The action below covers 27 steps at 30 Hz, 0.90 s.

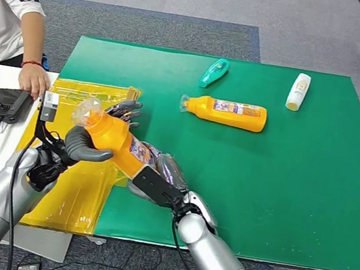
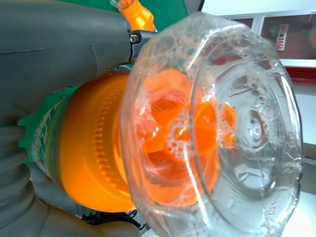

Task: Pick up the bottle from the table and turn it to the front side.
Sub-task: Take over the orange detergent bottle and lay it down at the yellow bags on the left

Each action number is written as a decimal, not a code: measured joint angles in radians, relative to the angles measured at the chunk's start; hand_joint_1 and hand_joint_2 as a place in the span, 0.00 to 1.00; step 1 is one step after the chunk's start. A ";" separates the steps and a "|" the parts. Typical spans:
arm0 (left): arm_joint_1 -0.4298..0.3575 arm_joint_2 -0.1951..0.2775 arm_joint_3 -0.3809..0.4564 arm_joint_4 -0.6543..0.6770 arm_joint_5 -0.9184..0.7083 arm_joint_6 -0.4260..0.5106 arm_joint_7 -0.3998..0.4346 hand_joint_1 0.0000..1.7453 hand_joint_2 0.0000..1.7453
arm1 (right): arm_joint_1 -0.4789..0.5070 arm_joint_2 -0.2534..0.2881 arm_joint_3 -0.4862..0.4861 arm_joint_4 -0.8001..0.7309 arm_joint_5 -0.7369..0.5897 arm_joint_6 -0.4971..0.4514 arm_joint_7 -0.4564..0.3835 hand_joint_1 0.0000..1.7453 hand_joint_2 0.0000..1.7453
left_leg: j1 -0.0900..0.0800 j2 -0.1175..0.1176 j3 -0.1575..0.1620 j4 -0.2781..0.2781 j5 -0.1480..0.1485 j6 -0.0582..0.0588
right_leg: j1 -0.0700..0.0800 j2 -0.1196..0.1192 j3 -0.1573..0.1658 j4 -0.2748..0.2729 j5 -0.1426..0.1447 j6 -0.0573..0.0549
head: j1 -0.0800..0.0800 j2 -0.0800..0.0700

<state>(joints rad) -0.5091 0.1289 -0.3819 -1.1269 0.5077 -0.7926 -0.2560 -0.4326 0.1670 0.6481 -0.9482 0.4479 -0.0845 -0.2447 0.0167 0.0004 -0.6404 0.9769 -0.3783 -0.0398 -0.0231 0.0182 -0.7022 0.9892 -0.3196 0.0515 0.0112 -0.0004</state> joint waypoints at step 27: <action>0.044 -0.018 0.086 -0.001 -0.113 0.031 -0.116 0.00 1.00 | 0.000 0.002 -0.002 -0.012 -0.275 0.205 -0.010 1.00 1.00 | 0.000 0.000 0.000 0.000 0.000 0.000 | 0.000 0.000 0.000 0.000 0.000 0.000 | 0.000 0.000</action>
<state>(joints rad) -0.4653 0.1106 -0.2963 -1.1280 0.3948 -0.7616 -0.3718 -0.4330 0.1689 0.6466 -0.9598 0.1734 0.1200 -0.2545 0.0167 0.0003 -0.6401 0.9769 -0.3782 -0.0399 -0.0230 0.0182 -0.7022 0.9892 -0.3195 0.0515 0.0113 -0.0004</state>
